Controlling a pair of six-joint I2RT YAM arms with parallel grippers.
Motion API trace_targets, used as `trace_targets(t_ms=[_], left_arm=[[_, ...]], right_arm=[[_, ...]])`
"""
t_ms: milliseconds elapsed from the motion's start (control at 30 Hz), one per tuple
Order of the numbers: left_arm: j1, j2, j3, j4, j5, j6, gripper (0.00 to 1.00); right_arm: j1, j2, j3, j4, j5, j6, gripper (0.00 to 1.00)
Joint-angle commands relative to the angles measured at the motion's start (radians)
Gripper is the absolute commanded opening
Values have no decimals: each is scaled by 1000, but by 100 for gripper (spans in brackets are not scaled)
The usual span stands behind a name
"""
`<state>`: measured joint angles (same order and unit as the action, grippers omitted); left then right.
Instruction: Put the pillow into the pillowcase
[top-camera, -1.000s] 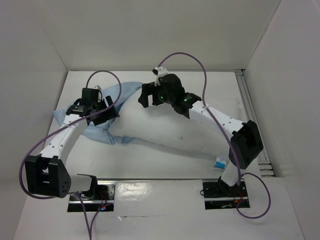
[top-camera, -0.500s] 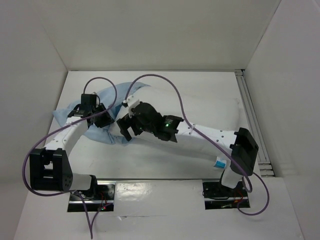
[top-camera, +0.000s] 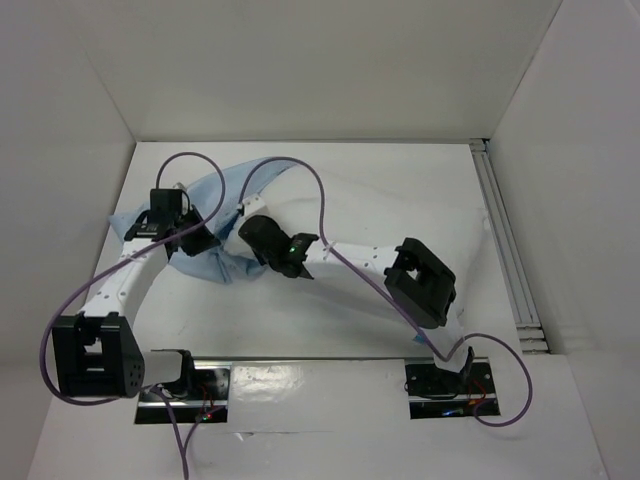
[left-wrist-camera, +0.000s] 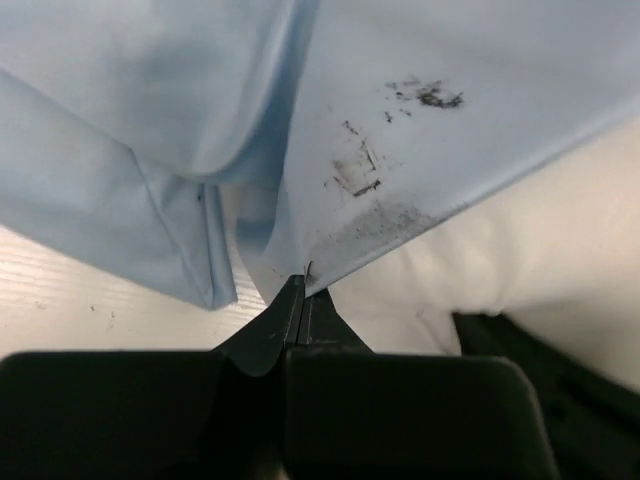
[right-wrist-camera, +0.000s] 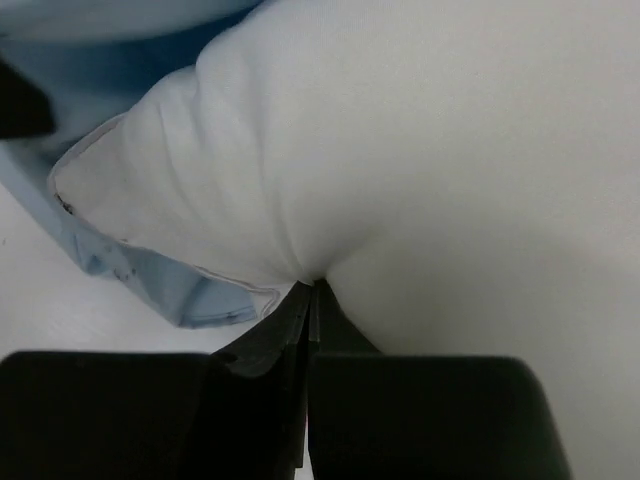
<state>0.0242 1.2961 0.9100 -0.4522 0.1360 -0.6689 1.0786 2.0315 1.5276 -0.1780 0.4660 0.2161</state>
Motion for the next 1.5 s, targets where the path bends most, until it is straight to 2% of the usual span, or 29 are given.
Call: trace_targets(t_ms=[0,200,333,600,767,867,1000,1033,1067,1100,1133,1167,1200,1267,1333,1367,1433,1467], left_arm=[[8,-90,44,-46,26,55,0],[8,-141,66,-112,53,74,0],[8,-170,124,-144,149,74,0],[8,-166,411,-282,234,141,0],[8,-132,457,-315,270,151,0],[-3,-121,438,-261,304,131,0],[-12,-64,412,-241,295,132,0],[-12,-52,412,-241,295,132,1],[-12,-28,412,-241,295,152,10],[-23,-15,421,-261,286,175,21],[-23,-3,441,-272,286,192,35],[-23,23,457,-285,271,222,61],[-23,37,490,-316,251,235,71],[-23,63,536,-348,219,261,76],[-23,84,587,-348,218,282,76],[-23,85,601,-348,218,282,76],[-23,97,638,-348,203,282,66],[-23,107,647,-348,192,282,62]], right_arm=[[-71,-92,43,29,73,14,0],[-120,-159,58,-1,4,5,0],[-129,-100,170,-67,-9,5,0],[-164,73,382,-144,-45,23,0],[-184,171,460,-143,-147,43,0],[-172,92,283,-5,-223,43,0],[-163,-136,2,237,-314,92,0],[-163,-177,-97,274,-334,92,0],[-163,-213,-140,306,-364,103,0],[-163,-244,-170,325,-365,103,3],[-163,-296,-197,325,-365,103,14],[-163,-347,-207,304,-365,103,43],[-163,-375,-221,282,-365,103,53],[-163,-434,-263,262,-351,94,67],[-163,-512,-277,224,-307,94,80],[-163,-531,-277,203,-285,94,84],[-163,-554,-235,131,-180,94,87],[-163,-554,-187,42,-150,94,91]])
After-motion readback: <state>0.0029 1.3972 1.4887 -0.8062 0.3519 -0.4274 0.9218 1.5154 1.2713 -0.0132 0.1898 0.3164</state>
